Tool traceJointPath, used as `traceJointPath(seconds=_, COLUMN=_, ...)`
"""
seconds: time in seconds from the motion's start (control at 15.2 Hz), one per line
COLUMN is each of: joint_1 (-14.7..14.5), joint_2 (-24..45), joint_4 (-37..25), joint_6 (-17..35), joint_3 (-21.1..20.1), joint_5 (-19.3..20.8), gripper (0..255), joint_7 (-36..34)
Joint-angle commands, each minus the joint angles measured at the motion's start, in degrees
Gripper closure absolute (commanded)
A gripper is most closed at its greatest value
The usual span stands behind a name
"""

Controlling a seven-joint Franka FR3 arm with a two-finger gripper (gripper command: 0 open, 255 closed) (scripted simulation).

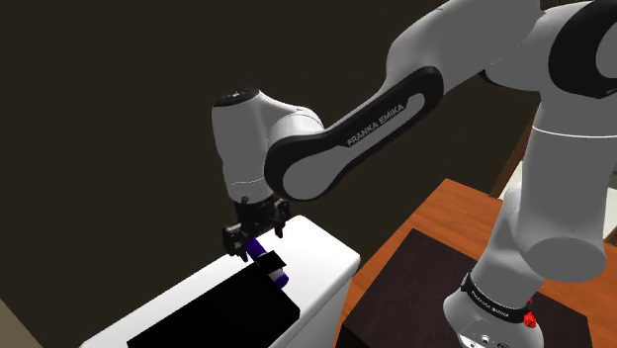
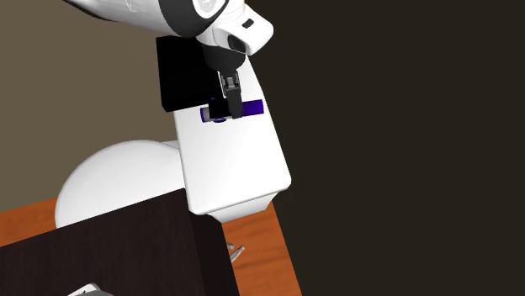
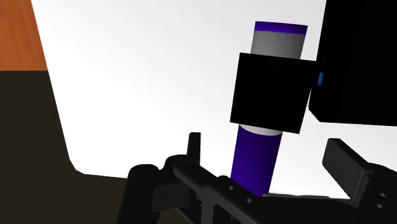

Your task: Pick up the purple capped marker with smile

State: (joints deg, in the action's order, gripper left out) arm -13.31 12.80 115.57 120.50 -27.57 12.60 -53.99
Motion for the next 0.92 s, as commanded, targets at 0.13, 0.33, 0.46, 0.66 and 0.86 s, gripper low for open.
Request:
traceJointPath(seconds=0.13, joint_1=-0.5, joint_2=2.4, joint_4=0.6, joint_6=2.6, joint_3=0.4, joint_5=1.6, gripper=0, joint_7=-1.3)
traceJointPath(seconds=0.33, joint_1=-0.7, joint_2=3.6, joint_4=1.1, joint_6=4.1, joint_3=0.8, joint_5=2.5, gripper=0, joint_7=-2.0)
traceJointPath(seconds=0.46, joint_1=-0.7, joint_2=3.6, joint_4=1.1, joint_6=4.1, joint_3=0.8, joint_5=2.5, gripper=255, joint_7=-2.0)
traceJointPath(seconds=0.66, joint_1=-0.7, joint_2=3.6, joint_4=1.0, joint_6=4.0, joint_3=0.7, joint_5=2.5, gripper=255, joint_7=-2.0)
traceJointPath(seconds=0.86, joint_1=-0.8, joint_2=3.5, joint_4=1.1, joint_6=4.1, joint_3=0.7, joint_5=2.4, gripper=255, joint_7=-2.1)
